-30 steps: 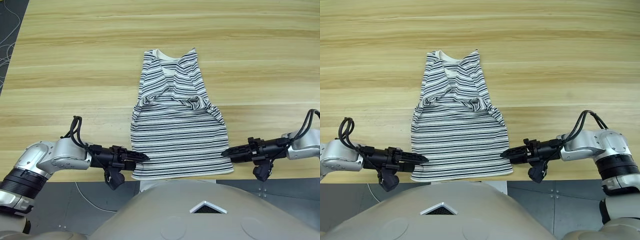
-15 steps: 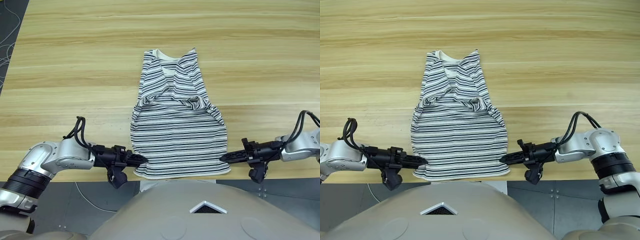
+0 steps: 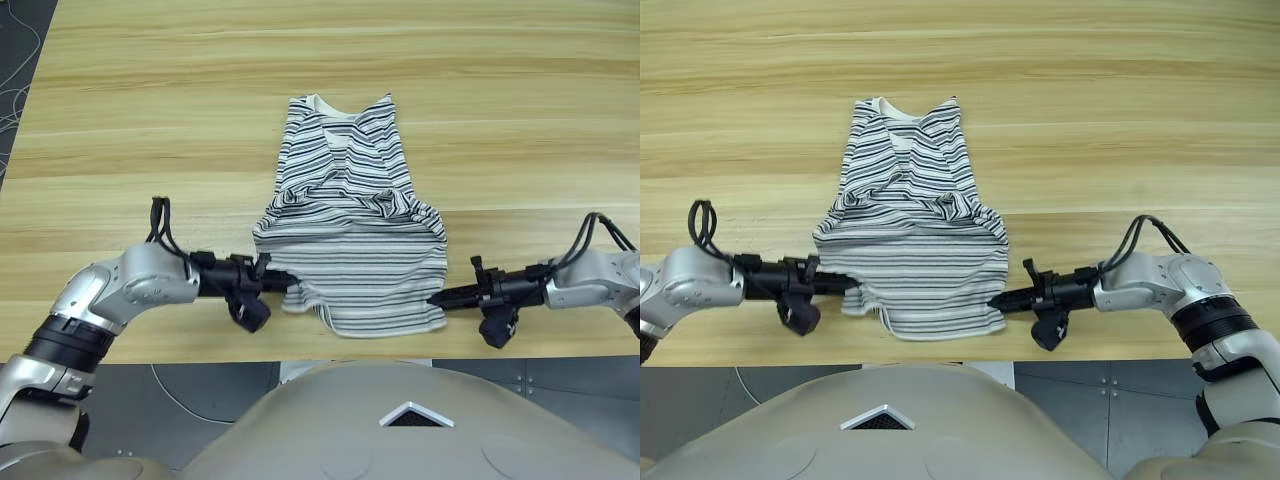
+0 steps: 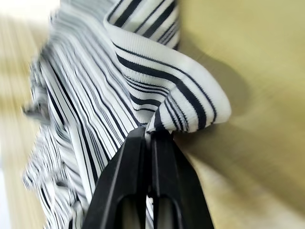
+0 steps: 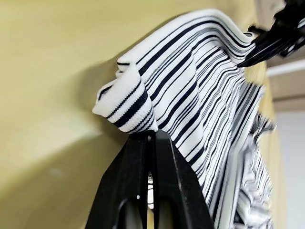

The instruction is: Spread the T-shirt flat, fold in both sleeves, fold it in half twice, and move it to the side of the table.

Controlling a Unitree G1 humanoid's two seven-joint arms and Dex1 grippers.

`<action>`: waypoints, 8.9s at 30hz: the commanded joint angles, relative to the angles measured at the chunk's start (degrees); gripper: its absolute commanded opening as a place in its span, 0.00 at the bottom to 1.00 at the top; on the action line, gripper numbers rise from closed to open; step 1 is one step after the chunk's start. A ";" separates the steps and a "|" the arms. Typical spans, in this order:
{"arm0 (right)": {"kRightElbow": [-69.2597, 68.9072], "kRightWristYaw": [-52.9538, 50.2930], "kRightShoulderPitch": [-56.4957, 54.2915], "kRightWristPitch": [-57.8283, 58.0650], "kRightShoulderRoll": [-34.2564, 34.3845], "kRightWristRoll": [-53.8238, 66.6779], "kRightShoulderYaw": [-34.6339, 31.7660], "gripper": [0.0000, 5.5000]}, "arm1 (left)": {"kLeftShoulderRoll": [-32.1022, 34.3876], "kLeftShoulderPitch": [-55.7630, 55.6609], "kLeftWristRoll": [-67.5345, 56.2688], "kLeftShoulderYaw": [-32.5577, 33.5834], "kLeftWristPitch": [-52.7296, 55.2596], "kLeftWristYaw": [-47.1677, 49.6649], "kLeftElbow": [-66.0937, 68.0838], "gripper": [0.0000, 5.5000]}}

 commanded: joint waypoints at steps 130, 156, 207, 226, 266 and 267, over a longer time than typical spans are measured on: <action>32.81 27.51 -17.88 39.05 28.79 13.73 -15.06 0.52 | -34.97 -39.14 -11.69 13.49 32.22 6.89 66.18 0.35; 33.33 28.86 -17.74 37.19 26.09 14.36 -12.71 0.52 | -36.41 -35.54 -15.41 15.41 32.05 2.88 46.42 0.35; 21.35 30.18 -21.74 43.07 26.28 24.49 -21.39 0.52 | -19.92 -14.00 4.93 4.75 24.27 5.07 20.92 0.35; 26.19 24.85 -17.17 35.02 27.80 11.93 -12.55 0.52 | -27.32 -35.01 25.73 -6.15 24.91 32.00 58.75 0.35; 13.37 18.19 -16.61 51.95 30.10 22.71 -22.90 0.52 | -3.20 -12.26 -5.46 2.15 26.33 8.43 11.27 0.35; 14.10 17.76 -16.93 51.88 30.16 22.56 -23.13 0.52 | 0.80 -8.81 -6.75 3.98 28.23 5.39 4.42 0.35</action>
